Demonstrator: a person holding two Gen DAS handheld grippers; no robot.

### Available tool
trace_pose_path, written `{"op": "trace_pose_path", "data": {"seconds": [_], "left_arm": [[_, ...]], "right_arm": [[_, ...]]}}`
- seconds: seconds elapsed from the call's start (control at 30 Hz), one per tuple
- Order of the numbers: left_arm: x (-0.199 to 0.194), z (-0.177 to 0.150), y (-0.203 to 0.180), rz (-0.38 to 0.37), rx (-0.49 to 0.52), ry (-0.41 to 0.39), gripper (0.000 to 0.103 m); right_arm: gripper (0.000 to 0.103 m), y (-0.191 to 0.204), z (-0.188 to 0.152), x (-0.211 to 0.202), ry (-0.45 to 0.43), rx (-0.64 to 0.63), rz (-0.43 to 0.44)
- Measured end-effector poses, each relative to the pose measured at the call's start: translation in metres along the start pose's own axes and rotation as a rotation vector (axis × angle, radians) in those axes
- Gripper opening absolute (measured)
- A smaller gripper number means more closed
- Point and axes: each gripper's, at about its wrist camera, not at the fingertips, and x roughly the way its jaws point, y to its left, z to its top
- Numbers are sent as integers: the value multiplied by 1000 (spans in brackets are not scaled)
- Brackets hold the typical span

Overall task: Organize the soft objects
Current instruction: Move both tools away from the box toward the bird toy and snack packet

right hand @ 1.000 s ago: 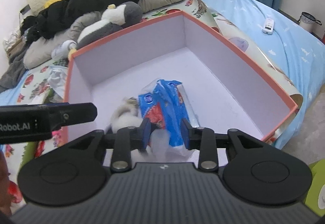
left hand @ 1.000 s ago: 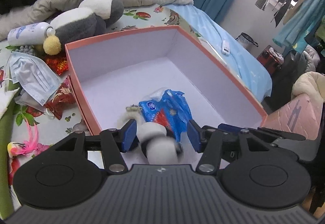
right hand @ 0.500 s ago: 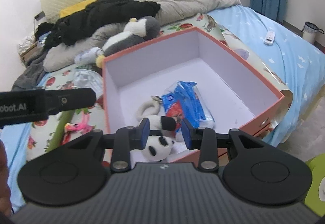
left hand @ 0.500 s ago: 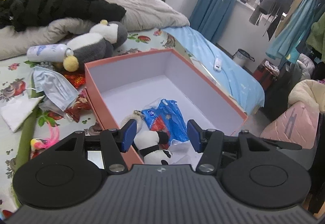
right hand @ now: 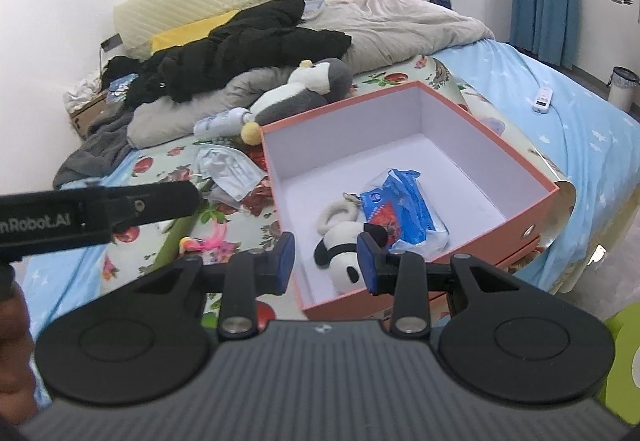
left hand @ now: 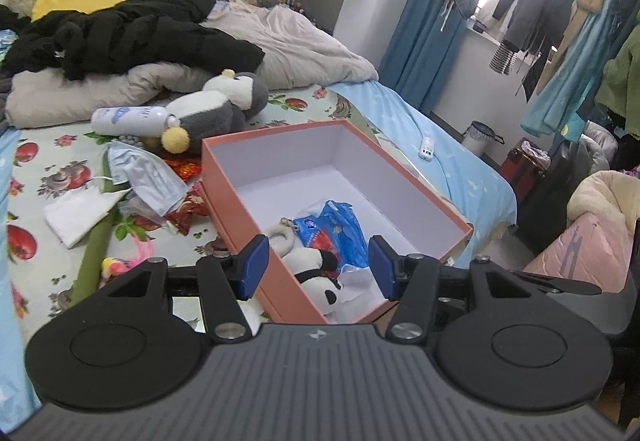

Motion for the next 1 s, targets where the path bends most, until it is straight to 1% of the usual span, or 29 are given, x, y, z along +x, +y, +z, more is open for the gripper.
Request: {"op": "trace_pose_path", "data": {"seconds": [0.13,0.2,0.53,0.83,1.0], "left_arm": [[-23,-9,0,6,8,-22,61],[-30,-15,1,18,15,-25,61],[-62,-44,10,61,-9,-32,61],[-83,-64,36,136,-51,-37,62],[-95,-72,57,186,-92,-45,62]], "right_arm": [[38,7,-9,-13,-9,-2,5],[38,10,-13,-19,-10,-8,8],[38,29,-32,-36,-8,-44,37],[38,56,-39,-35,-1,-83,88],[38,73,-45,-18,48,-86,125]]}}
